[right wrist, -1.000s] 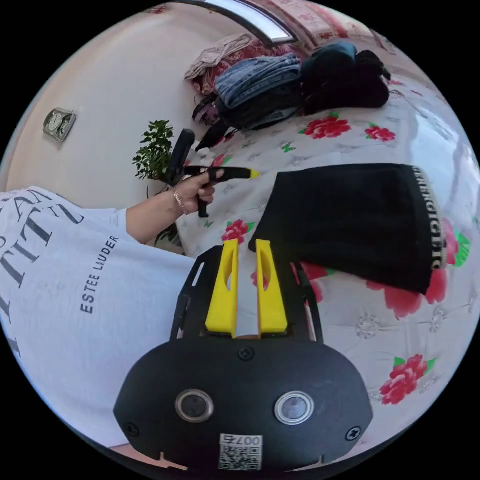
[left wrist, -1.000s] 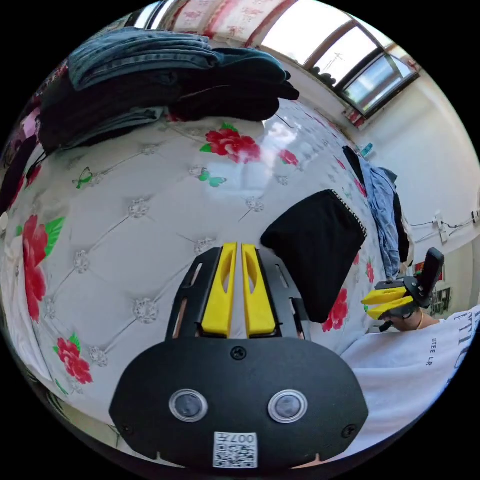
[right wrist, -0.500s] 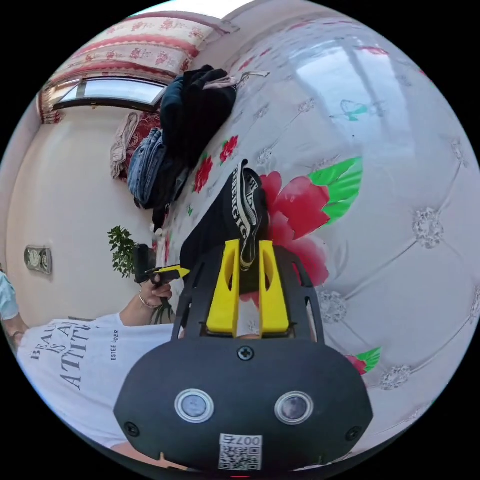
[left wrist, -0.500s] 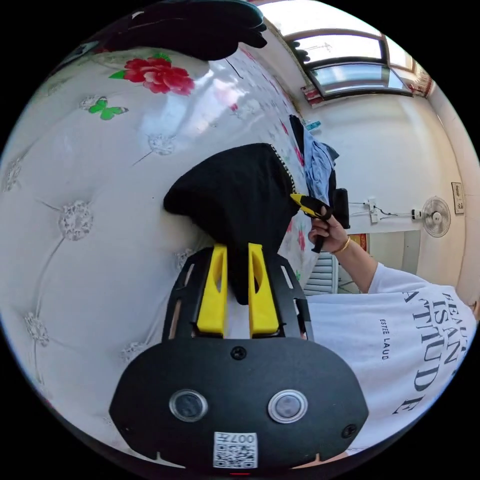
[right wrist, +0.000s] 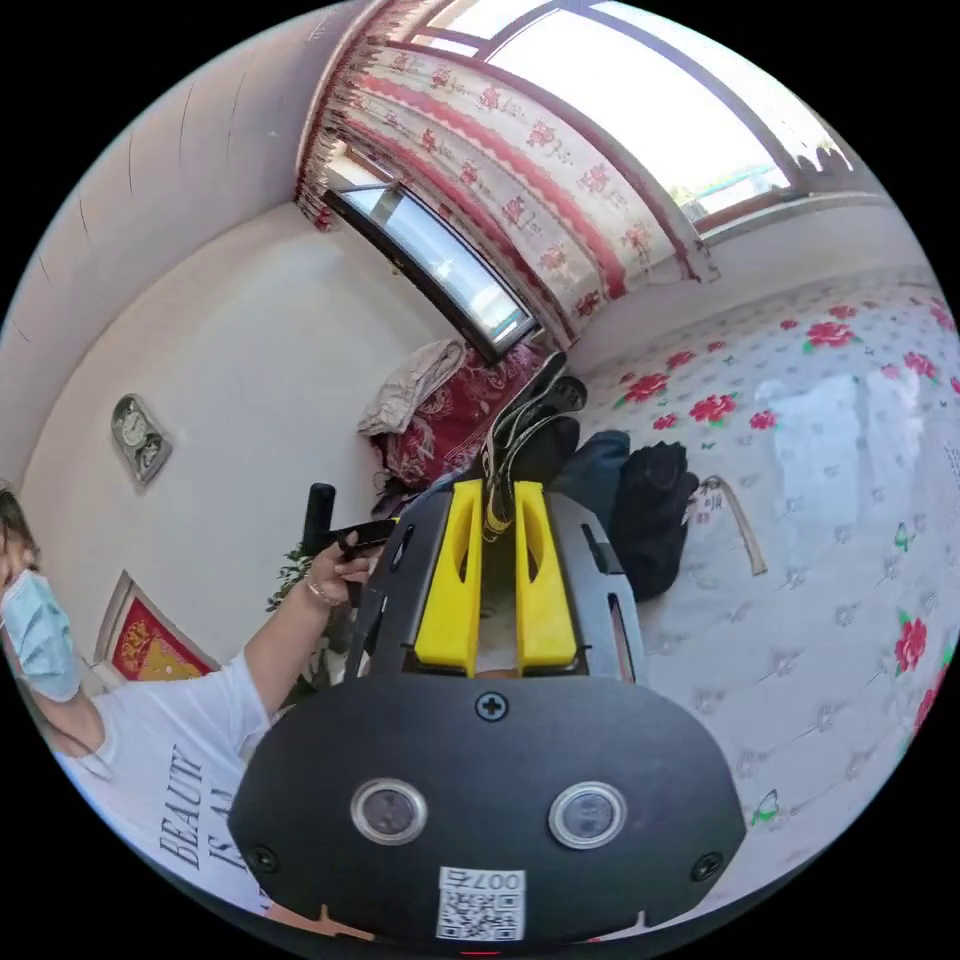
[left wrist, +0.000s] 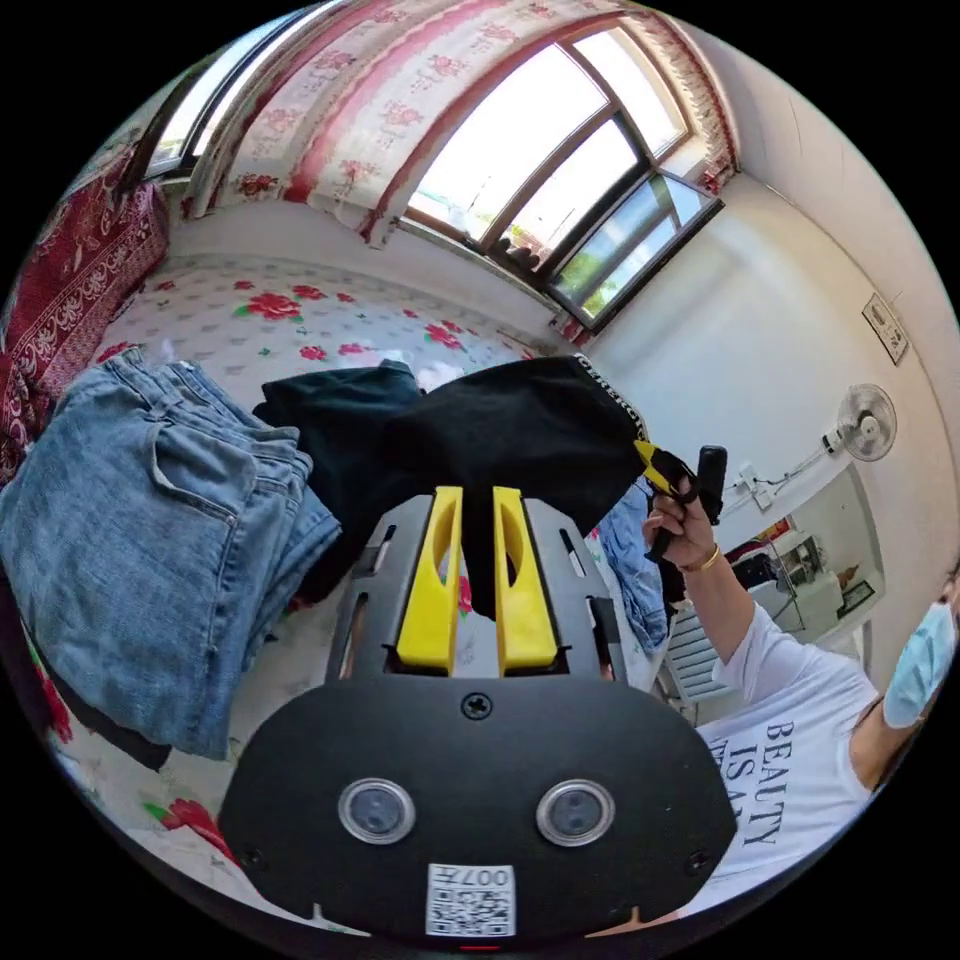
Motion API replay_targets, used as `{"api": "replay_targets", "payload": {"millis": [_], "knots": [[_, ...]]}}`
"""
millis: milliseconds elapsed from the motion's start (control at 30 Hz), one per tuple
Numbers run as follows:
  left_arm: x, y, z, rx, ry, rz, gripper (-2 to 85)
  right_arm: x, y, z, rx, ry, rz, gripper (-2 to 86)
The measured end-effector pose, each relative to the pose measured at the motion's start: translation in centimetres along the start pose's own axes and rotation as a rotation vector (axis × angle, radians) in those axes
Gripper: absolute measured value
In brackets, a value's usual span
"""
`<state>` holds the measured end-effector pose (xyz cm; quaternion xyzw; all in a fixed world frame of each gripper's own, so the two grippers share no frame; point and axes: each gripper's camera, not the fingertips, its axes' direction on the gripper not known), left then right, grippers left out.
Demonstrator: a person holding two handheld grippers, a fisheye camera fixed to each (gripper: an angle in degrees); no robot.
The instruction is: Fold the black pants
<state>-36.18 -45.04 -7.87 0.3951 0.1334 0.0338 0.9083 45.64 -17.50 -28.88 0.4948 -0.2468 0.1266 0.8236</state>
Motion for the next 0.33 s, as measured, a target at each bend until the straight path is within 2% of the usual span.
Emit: {"api": "replay_targets", "payload": {"millis": [67,133,233,300,333], "knots": [[-1.0,-0.2,0.1,0.033,-0.129,-0.069,7.0,0.4,-1.1,3.0,-0.014,0.192,-0.001,8.4],[-0.9,2.5,2.0,0.027,-0.196,-0.060,7.5,1.5,1.4,5.0,-0.081,0.212,0.003,8.7],[-0.1,11.9,8.7,-0.126,-0.260,0.009,8.4,4.5,11.2,6.4,-0.178,0.214,0.038,9.0],[0.5,22.1,13.7,-0.299,-0.295,-0.037,8.5,6.7,18.3,5.7,-0.291,0.276,0.063,9.1],[0.8,24.6,14.4,-0.334,-0.281,-0.053,8.3,8.2,23.1,4.1,-0.369,0.379,0.090,9.1]]}}
